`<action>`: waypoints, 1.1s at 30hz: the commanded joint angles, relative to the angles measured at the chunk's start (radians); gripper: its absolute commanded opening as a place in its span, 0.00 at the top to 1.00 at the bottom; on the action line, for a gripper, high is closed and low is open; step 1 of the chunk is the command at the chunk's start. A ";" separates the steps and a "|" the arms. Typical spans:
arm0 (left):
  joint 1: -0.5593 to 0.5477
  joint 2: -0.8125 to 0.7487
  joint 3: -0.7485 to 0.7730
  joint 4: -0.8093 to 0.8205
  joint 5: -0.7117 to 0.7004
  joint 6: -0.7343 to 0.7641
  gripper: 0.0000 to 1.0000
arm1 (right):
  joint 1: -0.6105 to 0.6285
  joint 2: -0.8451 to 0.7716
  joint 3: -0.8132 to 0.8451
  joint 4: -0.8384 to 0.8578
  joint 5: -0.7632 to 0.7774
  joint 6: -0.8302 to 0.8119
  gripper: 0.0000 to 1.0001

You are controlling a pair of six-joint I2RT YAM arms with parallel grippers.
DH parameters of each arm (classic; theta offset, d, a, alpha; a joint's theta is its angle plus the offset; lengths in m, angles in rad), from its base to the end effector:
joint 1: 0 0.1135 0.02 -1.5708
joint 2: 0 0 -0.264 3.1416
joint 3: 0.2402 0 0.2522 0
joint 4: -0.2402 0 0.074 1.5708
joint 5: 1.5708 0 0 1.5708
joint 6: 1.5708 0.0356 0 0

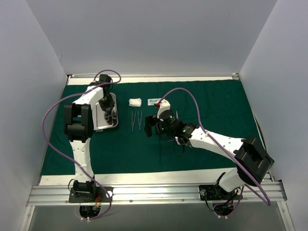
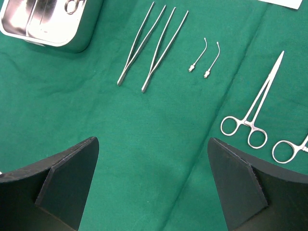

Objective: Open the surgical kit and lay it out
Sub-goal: Pick up the medical item from the container.

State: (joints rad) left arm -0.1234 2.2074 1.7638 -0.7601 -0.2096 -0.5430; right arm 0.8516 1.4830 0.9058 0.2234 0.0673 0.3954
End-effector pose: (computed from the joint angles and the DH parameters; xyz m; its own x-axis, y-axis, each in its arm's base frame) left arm 0.4604 -0.0496 0.1733 -0.8170 -0.4079 -0.4076 -0.4390 0.8983 -0.0192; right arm 0.2242 0.2524 0.2551 -0.4838 0.0309 -0.8747 -0.5664 0.7508 0.3398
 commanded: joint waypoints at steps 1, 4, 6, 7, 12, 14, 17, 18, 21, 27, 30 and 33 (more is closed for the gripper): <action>-0.001 -0.003 0.005 -0.034 -0.010 -0.014 0.63 | 0.004 -0.043 -0.013 0.001 0.029 0.007 0.09; -0.001 -0.031 -0.015 -0.036 -0.019 -0.017 0.63 | 0.006 -0.049 -0.019 0.004 0.035 0.008 0.09; 0.001 -0.055 -0.026 -0.019 -0.019 -0.014 0.63 | 0.006 -0.049 -0.022 0.005 0.035 0.010 0.09; -0.001 -0.058 -0.030 -0.019 -0.016 -0.006 0.63 | 0.004 -0.047 -0.022 0.005 0.031 0.011 0.09; 0.004 -0.064 -0.026 -0.044 -0.014 0.006 0.64 | 0.006 -0.050 -0.025 0.005 0.028 0.013 0.09; 0.001 -0.093 -0.056 -0.005 -0.002 0.008 0.63 | 0.006 -0.055 -0.028 0.007 0.029 0.013 0.09; 0.001 -0.095 -0.053 -0.010 0.018 0.014 0.62 | 0.006 -0.059 -0.031 0.005 0.029 0.014 0.09; 0.002 -0.092 -0.050 -0.015 0.019 0.017 0.61 | 0.006 -0.061 -0.033 0.005 0.029 0.016 0.09; 0.001 -0.078 -0.047 -0.019 0.022 0.023 0.60 | 0.004 -0.066 -0.039 0.005 0.029 0.017 0.09; -0.005 -0.019 -0.018 -0.054 0.050 0.049 0.59 | 0.006 -0.066 -0.044 0.001 0.038 0.022 0.09; -0.008 0.012 -0.018 -0.085 0.050 0.057 0.60 | 0.006 -0.066 -0.042 -0.006 0.040 0.023 0.09; -0.009 0.031 -0.018 -0.102 0.049 0.061 0.64 | 0.006 -0.066 -0.045 -0.002 0.046 0.025 0.09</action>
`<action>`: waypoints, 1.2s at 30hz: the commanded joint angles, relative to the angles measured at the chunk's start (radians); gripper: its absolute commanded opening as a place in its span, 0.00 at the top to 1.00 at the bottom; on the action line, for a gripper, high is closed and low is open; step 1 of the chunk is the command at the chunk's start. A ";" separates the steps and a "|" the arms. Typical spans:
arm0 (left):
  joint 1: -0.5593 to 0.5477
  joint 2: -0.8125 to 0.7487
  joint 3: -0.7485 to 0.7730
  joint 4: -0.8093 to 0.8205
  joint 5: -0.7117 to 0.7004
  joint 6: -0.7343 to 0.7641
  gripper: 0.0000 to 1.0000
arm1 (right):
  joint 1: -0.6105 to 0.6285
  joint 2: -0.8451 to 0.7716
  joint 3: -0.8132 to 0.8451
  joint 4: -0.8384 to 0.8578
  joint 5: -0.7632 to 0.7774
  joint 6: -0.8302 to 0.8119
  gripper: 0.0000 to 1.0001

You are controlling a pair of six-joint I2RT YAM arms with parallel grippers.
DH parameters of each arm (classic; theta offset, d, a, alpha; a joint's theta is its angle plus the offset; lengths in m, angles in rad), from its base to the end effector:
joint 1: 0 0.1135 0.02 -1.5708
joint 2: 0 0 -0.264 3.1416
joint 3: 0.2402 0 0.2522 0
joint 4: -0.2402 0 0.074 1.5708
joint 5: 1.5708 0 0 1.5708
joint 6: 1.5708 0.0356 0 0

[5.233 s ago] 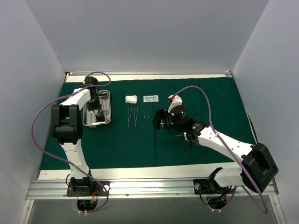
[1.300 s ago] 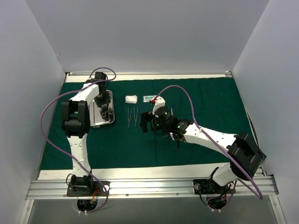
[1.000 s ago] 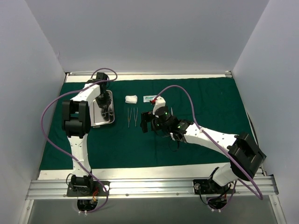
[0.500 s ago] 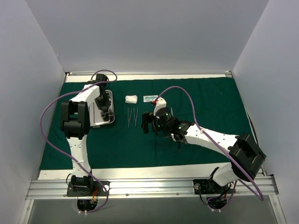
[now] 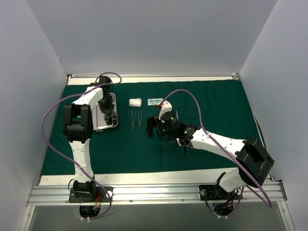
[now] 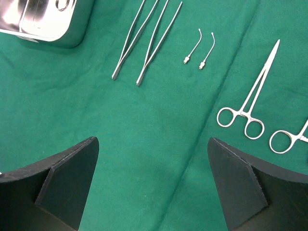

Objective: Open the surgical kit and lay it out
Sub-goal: Pick up the medical item from the container.

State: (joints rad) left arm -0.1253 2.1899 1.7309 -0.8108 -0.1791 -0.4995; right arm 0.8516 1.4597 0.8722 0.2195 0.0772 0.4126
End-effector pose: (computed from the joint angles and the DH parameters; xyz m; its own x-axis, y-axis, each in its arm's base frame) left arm 0.4490 -0.0502 0.1696 -0.8656 -0.3660 -0.3417 -0.3919 0.9200 0.0073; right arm 0.2195 0.2465 0.2506 -0.4989 0.0372 -0.8659 -0.5487 0.7598 0.3487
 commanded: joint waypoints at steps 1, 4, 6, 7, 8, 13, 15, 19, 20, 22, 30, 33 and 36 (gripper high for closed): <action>-0.007 0.060 0.025 -0.069 0.018 0.022 0.64 | 0.006 -0.042 -0.012 0.001 0.038 0.008 0.09; -0.007 0.094 0.057 -0.112 0.021 0.036 0.71 | 0.006 -0.041 -0.013 0.003 0.036 0.008 0.09; -0.007 0.109 0.079 -0.137 0.021 0.048 0.76 | 0.006 -0.041 -0.016 0.006 0.036 0.008 0.09; -0.007 0.119 0.091 -0.152 0.021 0.050 0.86 | 0.006 -0.042 -0.016 0.006 0.036 0.008 0.09; -0.007 0.116 0.094 -0.156 0.015 0.053 0.90 | 0.006 -0.042 -0.016 0.006 0.041 0.008 0.09; -0.004 0.062 0.104 -0.156 -0.019 0.061 0.98 | 0.006 -0.047 -0.024 0.006 0.042 0.008 0.09; -0.004 0.041 0.121 -0.159 -0.043 0.068 0.98 | 0.006 -0.048 -0.024 0.006 0.044 0.008 0.09; 0.000 0.008 0.148 -0.162 -0.042 0.079 0.97 | 0.006 -0.045 -0.022 0.011 0.042 0.008 0.09; 0.000 0.007 0.151 -0.163 -0.039 0.081 0.91 | 0.006 -0.044 -0.022 0.011 0.041 0.008 0.09; 0.000 0.004 0.142 -0.157 -0.020 0.081 0.86 | 0.006 -0.045 -0.022 0.011 0.039 0.009 0.09; 0.001 -0.041 0.067 -0.099 0.026 0.072 0.65 | 0.006 -0.052 -0.029 0.006 0.045 0.009 0.09; 0.006 -0.045 0.062 -0.106 0.018 0.072 0.64 | 0.006 -0.048 -0.027 0.006 0.045 0.009 0.09; 0.004 -0.068 0.041 -0.084 0.006 0.072 0.64 | 0.006 -0.048 -0.027 0.006 0.044 0.011 0.09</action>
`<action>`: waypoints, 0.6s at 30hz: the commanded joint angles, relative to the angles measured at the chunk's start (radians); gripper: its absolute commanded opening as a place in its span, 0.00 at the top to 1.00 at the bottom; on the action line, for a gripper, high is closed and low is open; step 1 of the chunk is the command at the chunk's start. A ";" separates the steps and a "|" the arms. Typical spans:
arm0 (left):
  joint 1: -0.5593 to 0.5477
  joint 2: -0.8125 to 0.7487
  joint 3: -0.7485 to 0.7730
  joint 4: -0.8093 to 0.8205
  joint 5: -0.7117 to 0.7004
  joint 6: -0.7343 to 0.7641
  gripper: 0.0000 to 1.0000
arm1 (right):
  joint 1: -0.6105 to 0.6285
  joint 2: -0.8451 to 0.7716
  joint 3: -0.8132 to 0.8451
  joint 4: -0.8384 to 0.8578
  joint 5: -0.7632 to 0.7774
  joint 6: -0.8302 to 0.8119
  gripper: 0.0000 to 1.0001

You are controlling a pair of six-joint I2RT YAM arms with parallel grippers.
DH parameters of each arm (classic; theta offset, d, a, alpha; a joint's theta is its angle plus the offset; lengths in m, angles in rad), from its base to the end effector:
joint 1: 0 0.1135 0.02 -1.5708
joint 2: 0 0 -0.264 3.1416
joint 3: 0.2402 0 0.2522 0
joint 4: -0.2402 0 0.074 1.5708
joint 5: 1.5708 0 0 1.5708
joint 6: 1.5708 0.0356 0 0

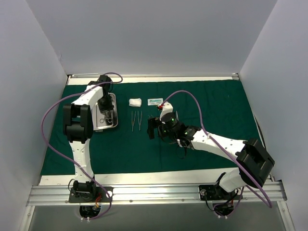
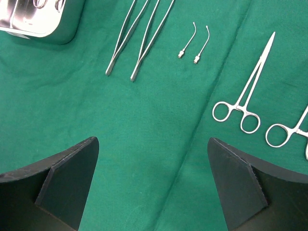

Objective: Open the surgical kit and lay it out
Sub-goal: Pick up the medical item from the container.

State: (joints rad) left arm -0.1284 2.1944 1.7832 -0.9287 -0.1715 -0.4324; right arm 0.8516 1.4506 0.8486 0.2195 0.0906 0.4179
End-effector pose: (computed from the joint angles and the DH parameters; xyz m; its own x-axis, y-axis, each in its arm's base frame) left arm 0.4447 -0.0513 0.1787 -0.9132 -0.2984 -0.2774 -0.3252 0.9441 0.0549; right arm 0.2170 0.2430 0.2455 -0.5064 0.0353 -0.8616 -0.5344 0.7713 0.3457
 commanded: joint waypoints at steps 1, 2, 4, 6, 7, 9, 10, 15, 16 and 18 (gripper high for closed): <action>0.007 -0.087 -0.018 0.040 -0.002 0.003 0.65 | 0.006 -0.038 -0.005 0.006 0.031 0.005 0.09; 0.007 -0.090 -0.022 0.042 -0.002 0.007 0.65 | 0.006 -0.039 -0.005 0.004 0.032 0.005 0.09; 0.007 -0.093 -0.022 0.050 -0.005 0.014 0.64 | 0.006 -0.041 -0.005 0.006 0.032 0.005 0.09; 0.010 -0.082 -0.015 0.041 0.001 0.023 0.64 | 0.006 -0.039 -0.005 0.006 0.031 0.005 0.09; 0.012 -0.067 -0.010 0.039 0.004 0.026 0.64 | 0.004 -0.041 -0.005 0.006 0.031 0.005 0.09; 0.012 -0.053 -0.004 0.039 0.009 0.034 0.64 | 0.006 -0.041 -0.005 0.004 0.032 0.007 0.09; 0.012 -0.041 -0.004 0.041 0.009 0.035 0.65 | 0.006 -0.044 -0.006 0.003 0.031 0.007 0.09; 0.021 -0.009 0.001 0.050 0.017 0.047 0.65 | 0.006 -0.045 -0.010 -0.002 0.035 0.009 0.09; 0.021 -0.001 0.004 0.050 0.014 0.050 0.65 | 0.006 -0.044 -0.011 -0.003 0.034 0.010 0.09; 0.023 0.007 0.002 0.060 0.021 0.064 0.65 | 0.006 -0.044 -0.011 -0.005 0.035 0.010 0.09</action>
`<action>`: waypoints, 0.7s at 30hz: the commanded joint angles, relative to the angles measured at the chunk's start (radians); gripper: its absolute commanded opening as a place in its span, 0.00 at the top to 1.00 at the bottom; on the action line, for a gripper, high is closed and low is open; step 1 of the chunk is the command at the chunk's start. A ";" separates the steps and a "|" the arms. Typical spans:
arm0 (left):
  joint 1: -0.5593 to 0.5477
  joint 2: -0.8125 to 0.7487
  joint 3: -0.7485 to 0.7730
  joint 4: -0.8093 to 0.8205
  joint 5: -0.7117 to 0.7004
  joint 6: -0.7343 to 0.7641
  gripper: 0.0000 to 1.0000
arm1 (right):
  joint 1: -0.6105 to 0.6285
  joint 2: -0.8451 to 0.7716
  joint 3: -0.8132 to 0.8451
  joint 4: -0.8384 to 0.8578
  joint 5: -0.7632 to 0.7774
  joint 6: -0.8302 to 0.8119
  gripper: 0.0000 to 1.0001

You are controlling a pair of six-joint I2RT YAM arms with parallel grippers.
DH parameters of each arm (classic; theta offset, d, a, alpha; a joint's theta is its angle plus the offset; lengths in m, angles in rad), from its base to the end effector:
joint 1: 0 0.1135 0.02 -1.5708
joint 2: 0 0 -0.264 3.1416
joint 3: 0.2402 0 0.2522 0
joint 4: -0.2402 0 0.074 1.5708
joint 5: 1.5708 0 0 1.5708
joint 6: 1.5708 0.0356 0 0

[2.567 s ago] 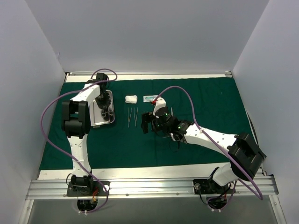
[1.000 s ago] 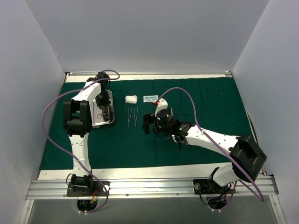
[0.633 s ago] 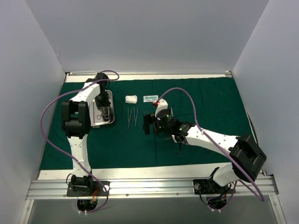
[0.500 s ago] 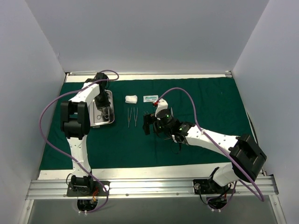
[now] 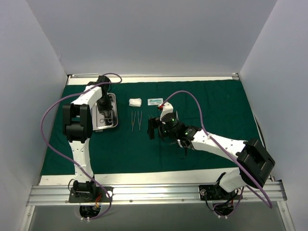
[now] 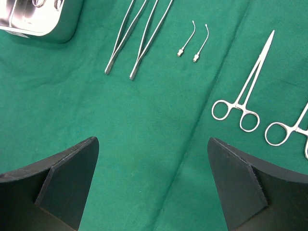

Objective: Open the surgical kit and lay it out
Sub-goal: Pick up the medical item from the container.

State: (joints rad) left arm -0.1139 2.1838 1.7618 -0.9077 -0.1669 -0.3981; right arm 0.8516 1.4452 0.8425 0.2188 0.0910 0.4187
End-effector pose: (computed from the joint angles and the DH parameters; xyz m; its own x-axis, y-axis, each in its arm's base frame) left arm 0.4438 -0.0448 0.1779 -0.9175 -0.2798 -0.2826 -0.3070 0.9500 0.0561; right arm 0.2160 0.2418 0.2450 -0.5075 0.0351 -0.8610 -0.5335 0.7719 0.3459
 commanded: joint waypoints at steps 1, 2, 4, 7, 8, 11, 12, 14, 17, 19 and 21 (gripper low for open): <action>0.011 0.028 0.028 0.039 0.021 0.031 0.65 | 0.006 -0.040 -0.005 -0.003 0.033 0.011 0.09; 0.010 0.033 0.031 0.039 0.033 0.034 0.65 | 0.006 -0.039 -0.005 -0.002 0.032 0.011 0.09; 0.010 0.044 0.030 0.043 0.043 0.036 0.67 | 0.006 -0.036 -0.003 -0.003 0.033 0.011 0.09; 0.010 0.053 0.018 0.056 0.055 0.039 0.69 | 0.006 -0.037 -0.003 -0.004 0.033 0.009 0.09; 0.010 0.056 0.011 0.064 0.058 0.042 0.71 | 0.006 -0.037 -0.005 -0.003 0.033 0.009 0.09; 0.011 0.067 0.005 0.064 0.076 0.044 0.76 | 0.006 -0.039 -0.008 -0.004 0.036 0.011 0.09; 0.011 0.068 0.001 0.066 0.081 0.044 0.80 | 0.004 -0.040 -0.008 -0.003 0.036 0.012 0.09; 0.013 0.073 -0.001 0.063 0.090 0.042 0.89 | 0.006 -0.040 -0.011 -0.002 0.038 0.011 0.09; 0.014 0.070 0.004 0.058 0.092 0.044 0.98 | 0.006 -0.040 -0.010 -0.001 0.039 0.011 0.09; 0.016 0.051 0.013 0.055 0.092 0.048 0.98 | 0.004 -0.037 -0.008 -0.001 0.036 0.009 0.09; 0.017 0.025 0.024 0.046 0.081 0.059 0.98 | 0.006 -0.037 -0.005 -0.001 0.033 0.009 0.09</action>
State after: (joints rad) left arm -0.1043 2.2089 1.7668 -0.8719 -0.0994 -0.3550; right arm 0.8516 1.4445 0.8394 0.2188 0.0975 0.4213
